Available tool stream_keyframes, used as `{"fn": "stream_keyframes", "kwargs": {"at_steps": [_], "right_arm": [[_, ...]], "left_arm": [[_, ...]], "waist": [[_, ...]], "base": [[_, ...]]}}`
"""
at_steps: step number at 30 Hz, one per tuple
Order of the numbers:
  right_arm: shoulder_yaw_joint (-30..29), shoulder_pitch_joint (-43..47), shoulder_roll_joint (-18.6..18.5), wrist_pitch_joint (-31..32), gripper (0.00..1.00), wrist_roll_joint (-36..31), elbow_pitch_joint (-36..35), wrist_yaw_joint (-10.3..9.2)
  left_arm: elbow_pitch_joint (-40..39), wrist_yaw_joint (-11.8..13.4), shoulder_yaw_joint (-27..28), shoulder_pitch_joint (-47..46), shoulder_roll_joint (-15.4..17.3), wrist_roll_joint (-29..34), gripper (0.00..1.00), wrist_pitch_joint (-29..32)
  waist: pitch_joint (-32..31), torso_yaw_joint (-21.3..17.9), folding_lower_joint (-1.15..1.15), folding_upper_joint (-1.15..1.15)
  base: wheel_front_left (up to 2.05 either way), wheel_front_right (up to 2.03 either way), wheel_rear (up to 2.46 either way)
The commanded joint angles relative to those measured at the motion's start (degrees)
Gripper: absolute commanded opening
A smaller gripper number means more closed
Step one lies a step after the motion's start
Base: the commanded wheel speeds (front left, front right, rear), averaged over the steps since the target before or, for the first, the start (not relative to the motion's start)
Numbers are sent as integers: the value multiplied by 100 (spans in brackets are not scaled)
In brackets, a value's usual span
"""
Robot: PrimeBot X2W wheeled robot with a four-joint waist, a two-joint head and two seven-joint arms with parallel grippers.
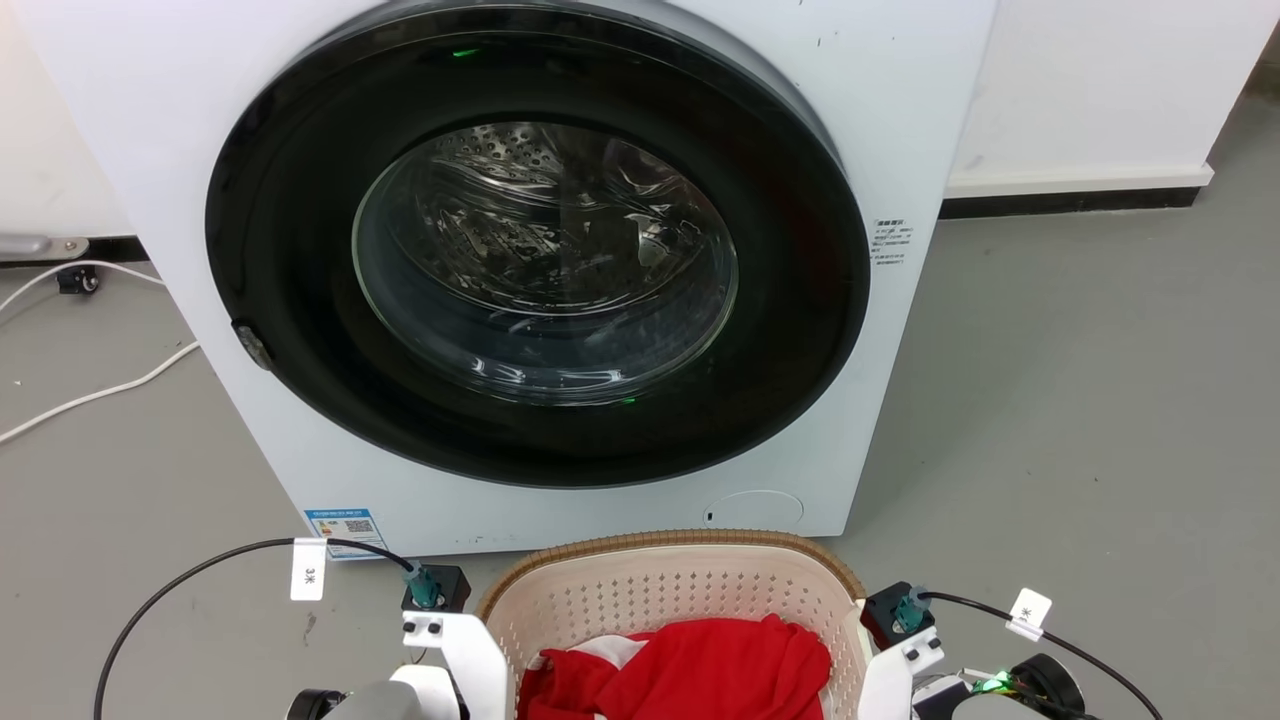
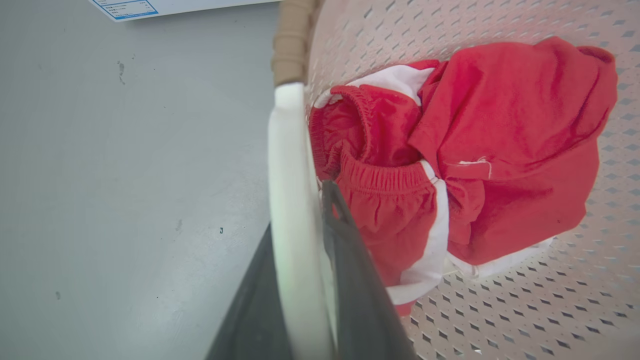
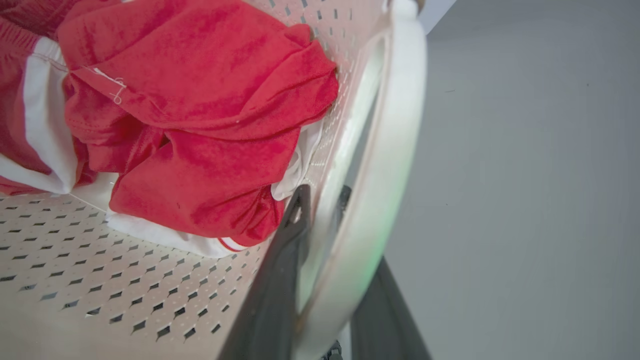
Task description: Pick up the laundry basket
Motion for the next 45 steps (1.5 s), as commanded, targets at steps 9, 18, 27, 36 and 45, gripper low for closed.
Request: {"fn": "stream_keyframes", "kwargs": {"at_steps": [9, 18, 27, 36, 45], "right_arm": [[536, -116, 106, -23, 0, 457, -76, 98], [845, -190, 87, -83, 0, 775, -32, 98], [1103, -225, 80, -144, 0, 1041, 25, 98], [1284, -266, 74, -194, 0, 1239, 73, 98], [1410, -288, 73, -226, 0, 1369, 105, 98]], "left_arm": [[-145, -116, -235, -61, -146, -247, 0, -69], [-112, -116, -382, -103, -133, -436, 0, -108], [-120, -116, -530, -109, -105, -594, 0, -119], [-125, -117, -675, -122, -90, -749, 0, -154], [-116, -117, -803, -124, -82, -885, 0, -188]], "waist": [[-43, -42, 1, -1], [-38, -57, 1, -1], [-48, -70, 1, -1], [-52, -52, 1, -1], [-58, -42, 1, -1]], "base": [[0, 0, 0], [0, 0, 0], [0, 0, 0], [0, 0, 0], [0, 0, 0]]}}
